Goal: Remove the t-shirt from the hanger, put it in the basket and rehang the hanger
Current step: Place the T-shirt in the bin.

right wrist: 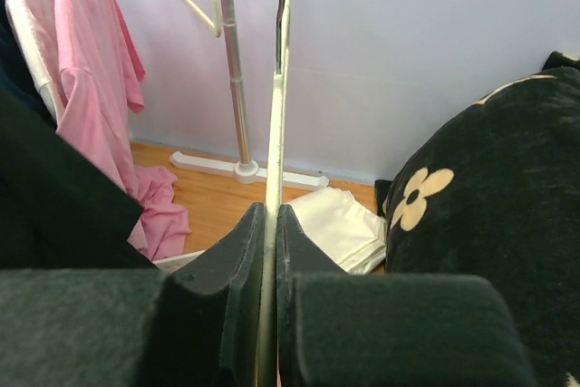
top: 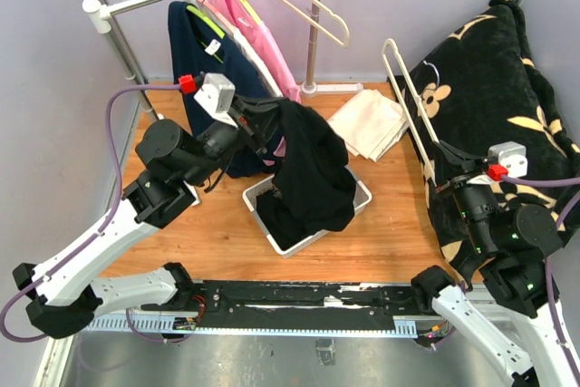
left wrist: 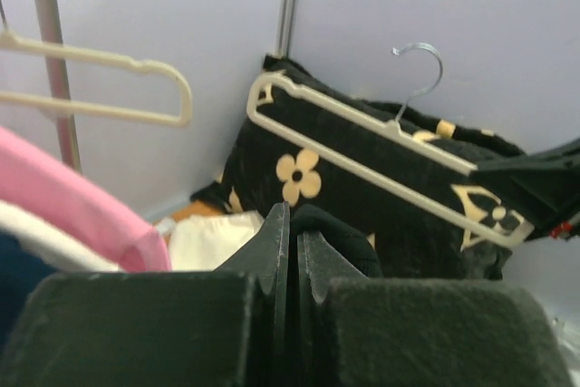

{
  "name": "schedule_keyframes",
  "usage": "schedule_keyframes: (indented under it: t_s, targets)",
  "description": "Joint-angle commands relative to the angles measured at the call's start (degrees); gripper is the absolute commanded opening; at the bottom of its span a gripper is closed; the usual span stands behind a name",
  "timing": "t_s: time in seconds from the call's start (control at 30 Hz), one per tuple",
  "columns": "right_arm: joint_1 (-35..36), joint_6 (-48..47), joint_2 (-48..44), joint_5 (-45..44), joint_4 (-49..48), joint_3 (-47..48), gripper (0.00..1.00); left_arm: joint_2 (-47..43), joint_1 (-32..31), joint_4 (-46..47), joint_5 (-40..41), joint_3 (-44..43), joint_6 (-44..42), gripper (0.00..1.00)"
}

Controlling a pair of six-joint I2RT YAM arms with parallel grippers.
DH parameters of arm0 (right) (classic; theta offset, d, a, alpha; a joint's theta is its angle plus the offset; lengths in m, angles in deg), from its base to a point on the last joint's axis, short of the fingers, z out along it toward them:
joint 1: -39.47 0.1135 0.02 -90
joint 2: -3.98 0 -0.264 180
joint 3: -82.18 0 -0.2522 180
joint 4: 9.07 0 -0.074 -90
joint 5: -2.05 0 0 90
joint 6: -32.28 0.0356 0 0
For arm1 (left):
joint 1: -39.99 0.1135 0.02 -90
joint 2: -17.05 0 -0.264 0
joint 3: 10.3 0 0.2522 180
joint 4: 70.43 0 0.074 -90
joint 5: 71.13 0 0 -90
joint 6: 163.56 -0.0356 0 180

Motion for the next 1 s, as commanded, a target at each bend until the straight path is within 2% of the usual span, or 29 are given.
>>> schedule_keyframes:
  t_s: [0.0,0.33,0.63,0.97]
  targets:
    - [0.91,1.03,0.93,1.39,-4.93,-0.85,0.01,-2.43,-0.30,-4.83,2.27,6.16,2.23,0.01]
    - [0.92,0.25,2.78,-0.03,-6.53,-2.00,0.01,-6.49,-1.21,-8.18,8.18,18.71,2.73,0.01]
    - [0.91,0.29,5.09,0.04,-7.33,-2.47,0.01,5.93,-7.59,-3.40,10.31,20.71,1.79,0.01]
    - [0.92,-0.20,5.55,0.00,-7.62,-2.18,0.01,16.25,-8.69,6.40,8.49,26.55,4.67,0.00]
